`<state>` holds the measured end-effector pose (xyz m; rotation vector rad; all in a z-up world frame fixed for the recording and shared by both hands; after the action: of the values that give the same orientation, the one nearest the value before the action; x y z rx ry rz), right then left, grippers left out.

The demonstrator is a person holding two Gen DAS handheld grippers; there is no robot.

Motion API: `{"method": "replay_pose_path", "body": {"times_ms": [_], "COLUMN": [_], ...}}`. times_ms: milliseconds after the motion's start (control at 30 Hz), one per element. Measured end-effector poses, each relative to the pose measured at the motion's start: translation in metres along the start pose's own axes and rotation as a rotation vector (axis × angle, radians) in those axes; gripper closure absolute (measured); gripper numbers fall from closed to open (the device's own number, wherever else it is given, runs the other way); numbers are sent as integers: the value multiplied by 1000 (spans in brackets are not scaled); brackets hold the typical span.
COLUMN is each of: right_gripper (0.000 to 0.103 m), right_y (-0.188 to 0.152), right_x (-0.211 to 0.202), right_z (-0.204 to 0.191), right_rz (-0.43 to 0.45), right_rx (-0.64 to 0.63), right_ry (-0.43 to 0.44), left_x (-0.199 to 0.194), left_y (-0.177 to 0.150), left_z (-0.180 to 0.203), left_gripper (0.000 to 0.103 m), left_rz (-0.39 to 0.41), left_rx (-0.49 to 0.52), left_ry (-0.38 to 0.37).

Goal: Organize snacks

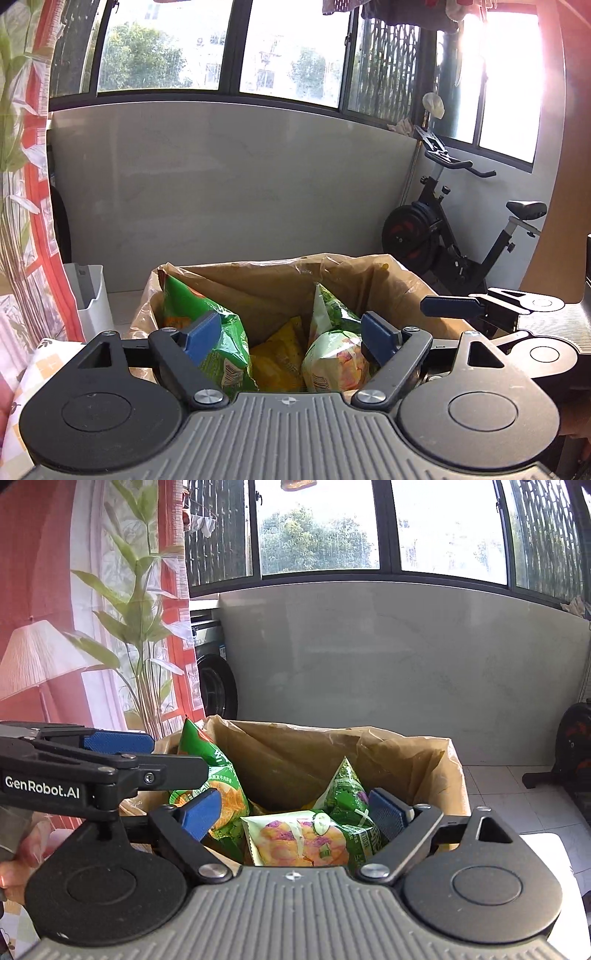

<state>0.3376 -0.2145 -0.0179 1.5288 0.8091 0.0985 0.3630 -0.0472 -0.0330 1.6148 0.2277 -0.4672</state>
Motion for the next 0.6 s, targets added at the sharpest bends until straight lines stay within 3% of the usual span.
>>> {"method": "replay_pose_path", "body": {"times_ms": [467,600], "right_gripper": [4,2], "right_y": [-10,-14], "right_x": [-81,-108], "right_z": [-31,-43], "right_rz": [91,124], "right_rx": [29,63], "right_ry": [-92,-100], "left_x": [-93,-129], "left_y": [-4,-12], "left_z": [8,7], "left_gripper": [13,13], "left_rz": [114,165], "left_rx": [65,55], "left_ry": [201,213]}}
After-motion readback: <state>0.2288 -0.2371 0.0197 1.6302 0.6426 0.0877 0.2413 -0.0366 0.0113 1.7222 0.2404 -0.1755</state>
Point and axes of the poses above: each gripper's, at about its wrist camera, not at the fingertips, and x roughly the way its jaws point, z to its right, y to its top, the point moved 6 cm from there along x, roughly the way its jaws point, and after that the axes turned 14 degrees about y, right-handed, at the moved point
